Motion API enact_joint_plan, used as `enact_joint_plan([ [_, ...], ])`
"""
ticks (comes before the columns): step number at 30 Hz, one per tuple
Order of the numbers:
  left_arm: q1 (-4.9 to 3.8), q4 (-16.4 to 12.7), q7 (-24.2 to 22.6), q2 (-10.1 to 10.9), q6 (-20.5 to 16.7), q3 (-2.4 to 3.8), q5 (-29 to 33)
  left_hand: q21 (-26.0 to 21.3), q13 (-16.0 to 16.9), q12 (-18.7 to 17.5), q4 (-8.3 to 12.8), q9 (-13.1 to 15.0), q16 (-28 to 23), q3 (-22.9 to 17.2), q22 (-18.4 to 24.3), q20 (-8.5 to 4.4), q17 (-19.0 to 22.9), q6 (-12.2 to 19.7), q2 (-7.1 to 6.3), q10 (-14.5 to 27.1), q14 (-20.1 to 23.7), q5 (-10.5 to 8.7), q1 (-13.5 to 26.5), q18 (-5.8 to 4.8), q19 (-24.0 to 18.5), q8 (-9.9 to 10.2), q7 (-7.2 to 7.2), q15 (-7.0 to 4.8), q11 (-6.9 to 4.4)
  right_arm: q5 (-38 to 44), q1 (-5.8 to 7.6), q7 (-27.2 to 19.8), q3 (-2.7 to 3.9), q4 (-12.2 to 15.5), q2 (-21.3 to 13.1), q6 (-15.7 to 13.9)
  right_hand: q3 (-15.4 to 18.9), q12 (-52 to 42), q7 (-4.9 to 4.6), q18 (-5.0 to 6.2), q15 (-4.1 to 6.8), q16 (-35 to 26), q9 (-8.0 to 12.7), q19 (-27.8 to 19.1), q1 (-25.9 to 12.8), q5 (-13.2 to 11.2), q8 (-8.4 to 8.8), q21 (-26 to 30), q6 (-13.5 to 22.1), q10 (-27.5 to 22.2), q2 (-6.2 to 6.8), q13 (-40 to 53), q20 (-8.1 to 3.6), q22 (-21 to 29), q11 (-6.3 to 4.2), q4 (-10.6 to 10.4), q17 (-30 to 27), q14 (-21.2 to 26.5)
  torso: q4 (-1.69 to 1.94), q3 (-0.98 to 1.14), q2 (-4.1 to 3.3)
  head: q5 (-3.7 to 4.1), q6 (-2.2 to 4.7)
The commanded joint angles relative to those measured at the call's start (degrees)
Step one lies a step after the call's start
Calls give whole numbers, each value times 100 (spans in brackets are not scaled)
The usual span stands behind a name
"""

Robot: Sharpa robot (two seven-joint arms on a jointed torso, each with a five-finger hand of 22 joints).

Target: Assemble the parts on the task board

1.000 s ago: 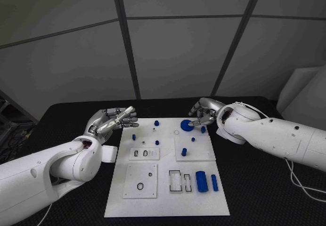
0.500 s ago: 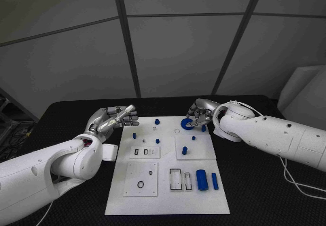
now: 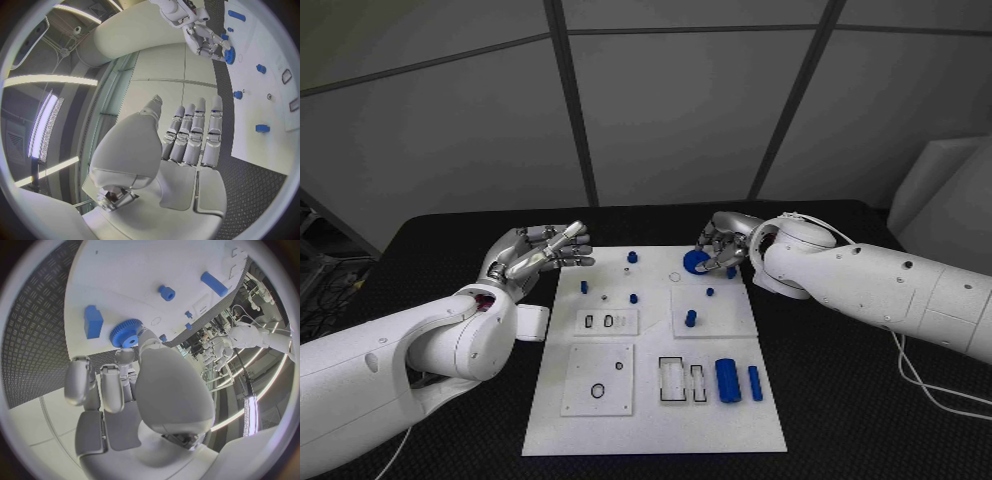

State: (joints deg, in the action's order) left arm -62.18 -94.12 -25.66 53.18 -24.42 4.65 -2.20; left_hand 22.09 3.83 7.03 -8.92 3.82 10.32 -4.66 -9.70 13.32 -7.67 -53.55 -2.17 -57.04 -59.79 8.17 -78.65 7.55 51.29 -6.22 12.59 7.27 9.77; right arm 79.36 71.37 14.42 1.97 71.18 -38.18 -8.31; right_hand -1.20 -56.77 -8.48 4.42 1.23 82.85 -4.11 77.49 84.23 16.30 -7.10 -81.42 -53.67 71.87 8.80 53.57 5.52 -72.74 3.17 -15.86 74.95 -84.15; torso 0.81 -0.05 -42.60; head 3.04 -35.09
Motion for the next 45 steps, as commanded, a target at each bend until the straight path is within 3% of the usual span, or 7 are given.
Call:
enact_joint_plan([
  [1,-9,-2,-21,-7,71,6,-38,32,-4,-39,39,-7,-26,-3,-6,10,-6,-21,50,-19,-15,-25,-13,286,37,37,34,19,34,161,7,64,2,-22,24,166,-23,-53,13,-65,-33,31,-6,63,68,20,-31,-24,-37,50,-7,44,0,-17,8,-5,172,-334,-2,3,-5,-11,-6],
  [13,-9,1,-27,-11,99,6,-38,32,-4,-39,39,-7,-26,-3,-6,10,-6,-21,50,-19,-15,-25,-13,286,37,37,34,19,34,255,0,-21,1,-101,74,30,-191,-696,59,-96,3,97,-40,171,240,54,-201,-111,-345,353,-204,745,-28,-183,-44,126,284,-347,1,5,1,-15,-28],
  [20,-9,5,-29,-14,103,6,-38,32,-4,-39,39,-7,-26,-3,-6,10,-6,-21,50,-19,-15,-25,-13,286,37,37,34,19,34,428,-7,-236,1,-11,66,-494,-509,-1229,233,-149,116,177,-119,344,455,-54,-415,-241,-854,661,-407,1331,-118,-437,-184,301,429,-376,-7,6,1,-18,-23],
  [25,-9,9,-29,-9,103,6,-38,33,-3,-44,46,-6,-32,-8,-6,10,-9,-25,61,-23,-15,-24,-19,286,36,41,34,19,33,560,-12,-419,2,153,36,-949,-606,-1331,251,-166,136,206,-122,394,468,-18,-415,-279,-897,712,-418,1455,-145,-512,-202,340,482,-387,-6,5,2,-34,-7],
  [31,-9,12,-31,-1,98,6,-38,33,-3,-44,46,-6,-32,-8,-6,10,-9,-25,61,-23,-15,-24,-19,286,36,41,34,19,33,714,-12,-441,6,489,9,-1183,-662,-1332,251,-174,141,211,-115,414,394,24,-392,-297,-903,706,-376,1471,-157,-545,-202,335,489,-387,2,0,4,-48,1],
  [36,-9,9,-43,-7,100,6,-39,33,-3,-46,51,-6,-36,-12,-5,10,-10,-27,69,-25,-14,-23,-24,286,35,43,33,19,33,875,-11,-336,7,643,223,-1214,-695,-1264,242,-174,136,210,-105,411,309,41,-360,-299,-887,655,-311,1419,-158,-547,-195,316,487,-385,10,1,0,-104,-8],
  [45,-10,23,-45,-34,102,6,-39,33,-3,-46,51,-6,-36,-12,-5,10,-10,-27,69,-25,-14,-23,-24,286,35,43,33,19,33,1034,-15,-170,-52,484,781,-1098,-744,-1152,222,-171,123,196,-88,395,179,33,-304,-291,-850,581,-240,1331,-150,-534,-178,274,461,-377,24,-4,-8,-166,-28],
])
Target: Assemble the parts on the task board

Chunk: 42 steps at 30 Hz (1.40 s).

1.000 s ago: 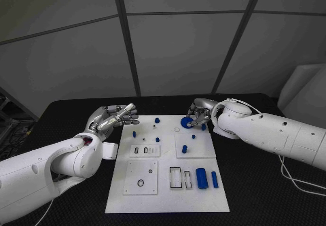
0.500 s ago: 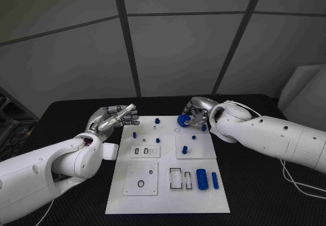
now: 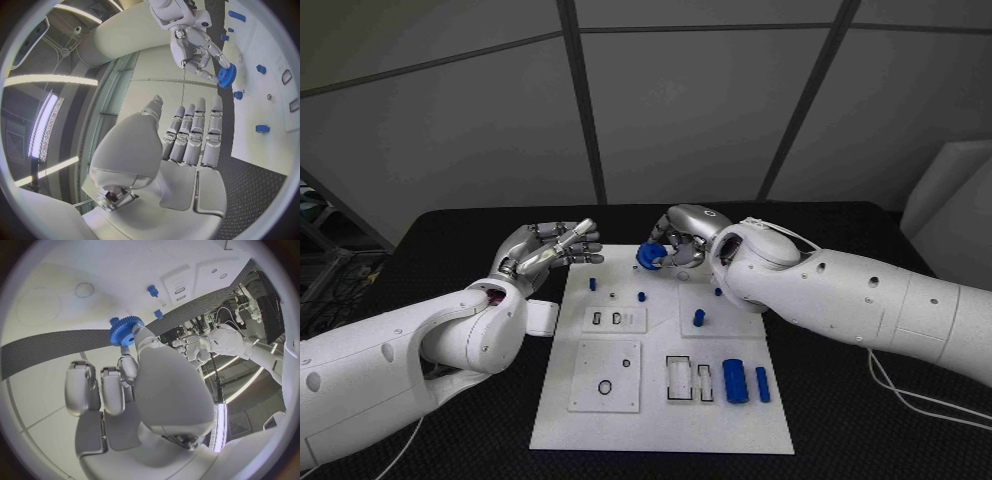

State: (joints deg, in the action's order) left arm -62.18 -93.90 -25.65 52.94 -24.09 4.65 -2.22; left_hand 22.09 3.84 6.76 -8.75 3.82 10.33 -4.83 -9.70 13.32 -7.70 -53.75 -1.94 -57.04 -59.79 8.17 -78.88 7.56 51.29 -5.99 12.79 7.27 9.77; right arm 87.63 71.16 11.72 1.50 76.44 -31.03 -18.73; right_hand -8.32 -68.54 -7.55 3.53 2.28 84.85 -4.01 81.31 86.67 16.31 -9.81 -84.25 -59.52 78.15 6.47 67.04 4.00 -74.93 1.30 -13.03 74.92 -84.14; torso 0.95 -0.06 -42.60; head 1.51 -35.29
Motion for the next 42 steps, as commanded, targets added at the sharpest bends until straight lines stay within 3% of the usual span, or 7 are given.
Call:
enact_joint_plan([
  [1,-10,4,-46,-13,70,6,-38,33,-3,-19,34,-6,-36,5,-5,10,-7,-7,46,-25,-14,-23,0,285,35,21,13,19,33,219,1,114,-12,-73,123,-43,-38,34,127,-82,17,-4,-97,11,-78,32,-27,-7,-260,-53,0,-23,3,-313,11,-13,463,-377,12,-3,-9,-13,-5],
  [6,-11,17,-48,-18,62,6,-38,33,-3,-19,34,-6,-36,5,-5,10,-7,-7,46,-25,-14,-23,0,285,35,21,13,19,33,278,-21,164,-56,-222,335,-11,-44,45,123,-82,15,-6,-94,10,-94,32,-19,-6,-253,-60,7,-31,5,-313,13,-18,460,-376,-9,3,-8,-45,-16],
  [11,-11,28,-55,-31,57,6,-38,33,-3,-19,34,-6,-36,5,-5,10,-7,-7,46,-25,-14,-23,0,285,35,21,13,19,33,318,-48,182,-137,-430,544,75,-56,61,119,-80,12,-10,-91,3,-116,34,-8,-2,-245,-70,12,-42,8,-305,18,-25,453,-374,-3,1,-9,-59,-26],
  [21,-11,31,-73,-42,53,7,-38,33,-3,-19,34,-6,-36,5,-5,10,-7,-7,46,-25,-14,-23,0,285,35,21,13,19,33,382,-96,228,-167,-628,709,262,-75,76,104,-79,2,-12,-80,-2,-166,17,27,1,-212,-81,41,-44,15,-301,30,-34,452,-373,-13,11,-4,-86,-48],
  [28,-12,30,-74,-43,54,7,-38,33,-3,-19,34,-6,-36,5,-5,10,-7,-7,46,-25,-14,-23,0,285,35,21,13,19,33,432,-106,327,-172,-764,783,174,-103,118,78,-76,-14,-17,-64,-14,-215,7,79,9,-150,-113,69,-70,28,-290,50,-40,445,-371,-16,10,-3,-87,-47],
  [35,-12,35,-68,-40,59,7,-38,32,-2,-26,49,-5,-51,0,-3,10,-11,-16,56,-35,-8,-24,-11,284,30,27,12,20,32,449,-107,344,-174,-876,841,115,-171,505,-118,-51,-155,-42,40,-116,-371,-90,496,77,545,-400,173,-411,139,-167,224,-87,403,-358,-17,9,-8,-93,-36],
  [42,-12,36,-62,-41,65,7,-38,32,-2,-26,49,-5,-51,0,-3,10,-11,-16,56,-35,-8,-24,-11,284,30,27,12,20,32,417,-108,307,-174,-898,865,340,-102,573,-146,-36,-200,-48,19,-154,-665,-142,575,104,678,-472,270,-475,203,-124,263,-268,397,-353,-17,13,-6,-91,-39],
])
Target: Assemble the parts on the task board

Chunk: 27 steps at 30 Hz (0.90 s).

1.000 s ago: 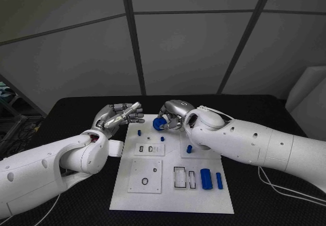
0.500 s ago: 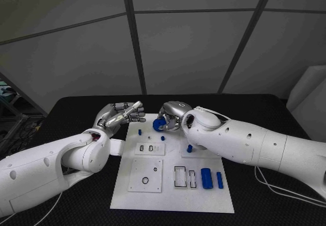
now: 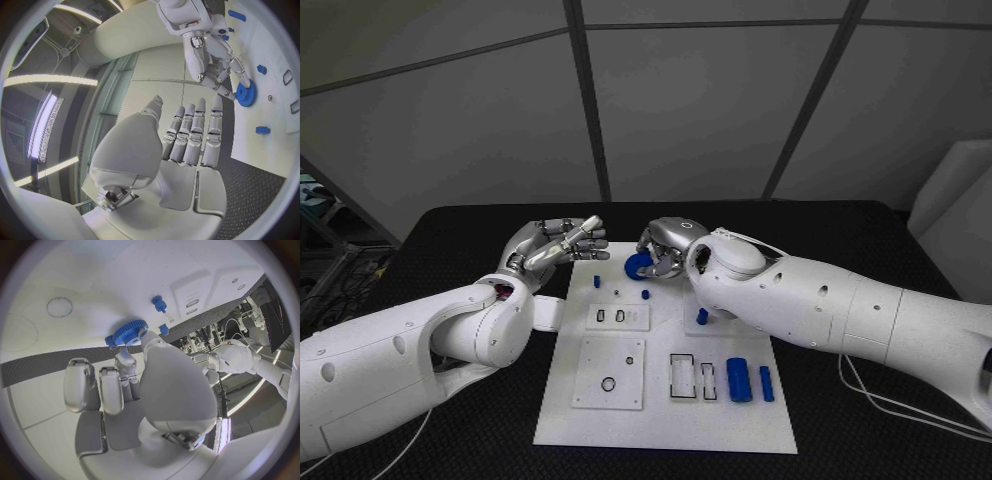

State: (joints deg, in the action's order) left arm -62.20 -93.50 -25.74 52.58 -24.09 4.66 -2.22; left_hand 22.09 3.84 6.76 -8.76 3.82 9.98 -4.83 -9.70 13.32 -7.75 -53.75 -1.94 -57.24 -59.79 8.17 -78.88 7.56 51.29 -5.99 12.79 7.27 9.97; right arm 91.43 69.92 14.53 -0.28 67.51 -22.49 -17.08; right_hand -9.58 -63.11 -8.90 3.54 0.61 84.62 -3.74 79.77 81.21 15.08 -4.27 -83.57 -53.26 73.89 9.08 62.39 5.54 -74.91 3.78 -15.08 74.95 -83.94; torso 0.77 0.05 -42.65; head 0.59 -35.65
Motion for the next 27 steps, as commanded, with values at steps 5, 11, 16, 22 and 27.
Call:
enact_joint_plan([
  [5,-10,-3,-49,-4,64,6,-37,33,-2,-26,49,-5,-16,0,-3,11,-5,-16,56,-15,-8,-24,-11,285,30,27,12,20,12,-19,16,-29,4,13,9,316,95,0,-22,-32,-51,-23,-25,-14,-495,51,9,47,39,-48,34,15,73,-112,32,-162,402,-373,-6,3,-2,1,-2],
  [11,-10,-3,-42,-4,65,6,-37,32,-2,-29,50,-5,-20,2,-2,11,-6,-15,57,-15,-6,-25,-7,284,28,30,14,21,13,-125,16,-101,4,69,-27,454,77,-171,2,-34,-47,-11,-58,-3,-1139,312,-86,43,-168,30,-146,172,80,-129,21,-169,427,-379,-2,3,0,-2,-7],
  [16,-10,-6,-38,6,60,6,-36,32,-3,-34,47,-6,-25,5,-2,12,-7,-13,60,-12,-3,-25,1,284,26,35,20,22,17,-226,17,-175,3,140,-94,545,33,-326,33,-38,-28,1,-66,13,-1376,446,-129,33,-291,113,-253,321,64,-152,-4,-165,452,-384,-4,6,-2,-2,-17],
  [22,-10,-10,-37,12,57,6,-36,32,-3,-34,47,-6,-25,5,-2,12,-7,-13,60,-12,-3,-25,1,284,26,35,20,22,17,-263,17,-239,3,224,-182,176,-17,-423,44,-47,-14,18,-56,43,-1319,585,-121,13,-310,164,-240,417,51,-192,-18,-118,484,-392,-6,5,2,9,-1],
  [27,-10,-9,-32,16,60,6,-36,32,-3,-34,47,-6,-25,5,-2,12,-7,-13,60,-12,-3,-25,1,284,26,35,20,22,17,-397,15,-536,5,370,-355,-561,-116,-535,36,-59,-9,48,-30,84,-1038,714,-65,-15,-260,217,-125,531,40,-247,-20,2,539,-405,-14,13,6,8,21],
])
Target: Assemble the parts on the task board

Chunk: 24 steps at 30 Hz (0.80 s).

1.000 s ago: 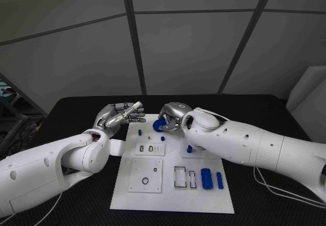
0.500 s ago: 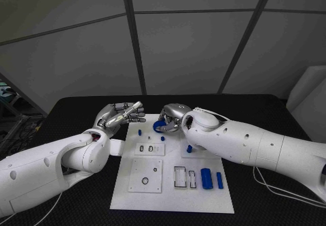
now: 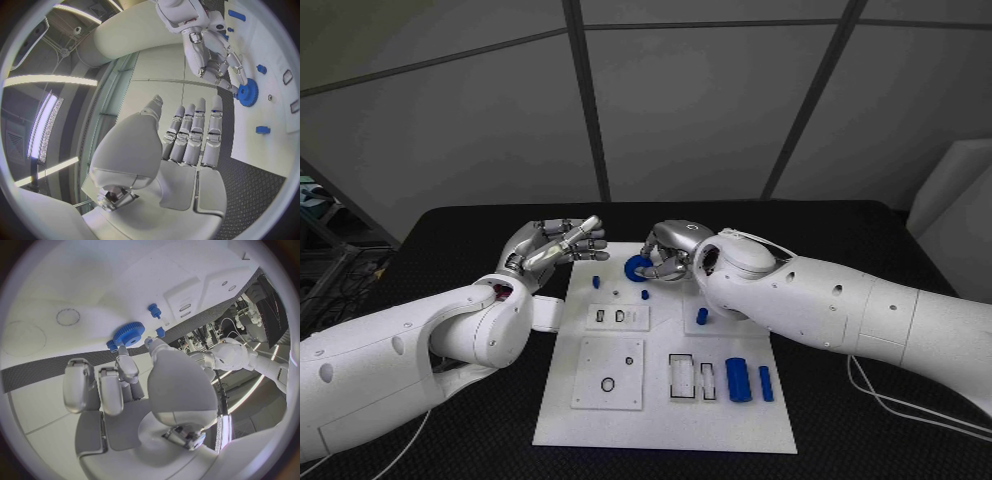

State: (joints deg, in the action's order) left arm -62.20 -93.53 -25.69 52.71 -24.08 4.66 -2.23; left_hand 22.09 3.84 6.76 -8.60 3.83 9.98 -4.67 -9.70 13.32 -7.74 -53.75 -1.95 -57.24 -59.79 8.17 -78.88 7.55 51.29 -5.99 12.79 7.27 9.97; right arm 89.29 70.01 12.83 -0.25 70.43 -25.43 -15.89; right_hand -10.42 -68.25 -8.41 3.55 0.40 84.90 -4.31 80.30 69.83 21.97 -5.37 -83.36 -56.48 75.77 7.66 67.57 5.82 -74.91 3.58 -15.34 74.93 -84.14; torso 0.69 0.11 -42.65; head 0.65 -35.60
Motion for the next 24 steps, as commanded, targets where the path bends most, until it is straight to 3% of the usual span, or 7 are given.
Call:
enact_joint_plan([
  [1,-10,-5,-35,4,61,6,-36,32,-3,-36,31,-6,-27,-10,-1,12,-9,-12,62,-12,-3,-25,3,284,25,36,21,23,18,-258,7,-470,2,117,-114,-822,-48,-19,-22,-60,8,18,35,29,149,29,68,-34,95,24,34,13,12,-245,7,47,536,-383,-13,9,10,2,24],
  [4,-10,1,-31,11,64,6,-36,32,-3,-39,30,-6,-29,-10,-1,12,-9,-11,64,-10,-2,-25,6,284,24,39,23,24,19,-494,6,-751,4,275,-307,-1123,-90,5,-49,-54,-6,5,50,8,269,19,132,-20,185,-3,65,-5,21,-220,27,86,515,-376,-8,3,11,10,47],
  [7,-10,8,-27,23,66,6,-36,32,-3,-39,30,-6,-29,-10,-1,12,-9,-11,64,-10,-2,-25,6,284,24,39,23,24,19,-710,7,-939,5,510,-591,-1204,-87,-3,-57,-53,-13,1,51,3,289,10,147,-17,206,1,84,4,25,-215,34,89,507,-374,-16,9,16,13,58],
  [10,-9,13,-20,39,71,6,-36,32,-3,-39,30,-6,-29,-10,-1,12,-9,-11,64,-10,-2,-25,6,284,24,39,23,24,19,-1057,10,-1071,5,846,-1079,-1049,-63,-6,-46,-48,-13,-22,32,-12,373,1,118,-5,137,5,124,6,32,-197,29,125,468,-363,-11,-1,17,85,57],
  [15,-9,14,-15,63,71,5,-36,32,-4,-42,31,-7,-32,-10,0,13,-10,-10,66,-9,-1,-24,6,284,23,42,24,25,20,-1611,14,-1256,2,1154,-1792,-724,-31,27,-25,-39,5,-58,22,-42,651,-129,96,19,53,-11,167,-21,20,-163,6,272,411,-347,-65,7,36,119,64],
  [18,-9,17,-14,65,71,5,-36,32,-4,-43,32,-7,-33,-10,0,13,-10,-10,66,-8,-1,-24,6,284,23,42,24,25,20,-1850,16,-1352,1,1251,-2167,-599,13,64,-18,-36,12,-71,28,-55,796,-237,113,33,61,-31,196,-53,13,-146,-1,349,396,-343,-104,13,43,141,75],
  [24,-9,28,-13,42,80,5,-36,32,-4,-44,33,-7,-33,-10,0,13,-11,-10,66,-8,0,-24,6,284,23,43,23,25,20,-2026,14,-1470,-2,1229,-2561,-445,89,111,-4,-27,23,-101,30,-84,969,-377,122,58,54,-51,220,-91,3,-109,-13,431,351,-333,-130,30,46,192,89],
])
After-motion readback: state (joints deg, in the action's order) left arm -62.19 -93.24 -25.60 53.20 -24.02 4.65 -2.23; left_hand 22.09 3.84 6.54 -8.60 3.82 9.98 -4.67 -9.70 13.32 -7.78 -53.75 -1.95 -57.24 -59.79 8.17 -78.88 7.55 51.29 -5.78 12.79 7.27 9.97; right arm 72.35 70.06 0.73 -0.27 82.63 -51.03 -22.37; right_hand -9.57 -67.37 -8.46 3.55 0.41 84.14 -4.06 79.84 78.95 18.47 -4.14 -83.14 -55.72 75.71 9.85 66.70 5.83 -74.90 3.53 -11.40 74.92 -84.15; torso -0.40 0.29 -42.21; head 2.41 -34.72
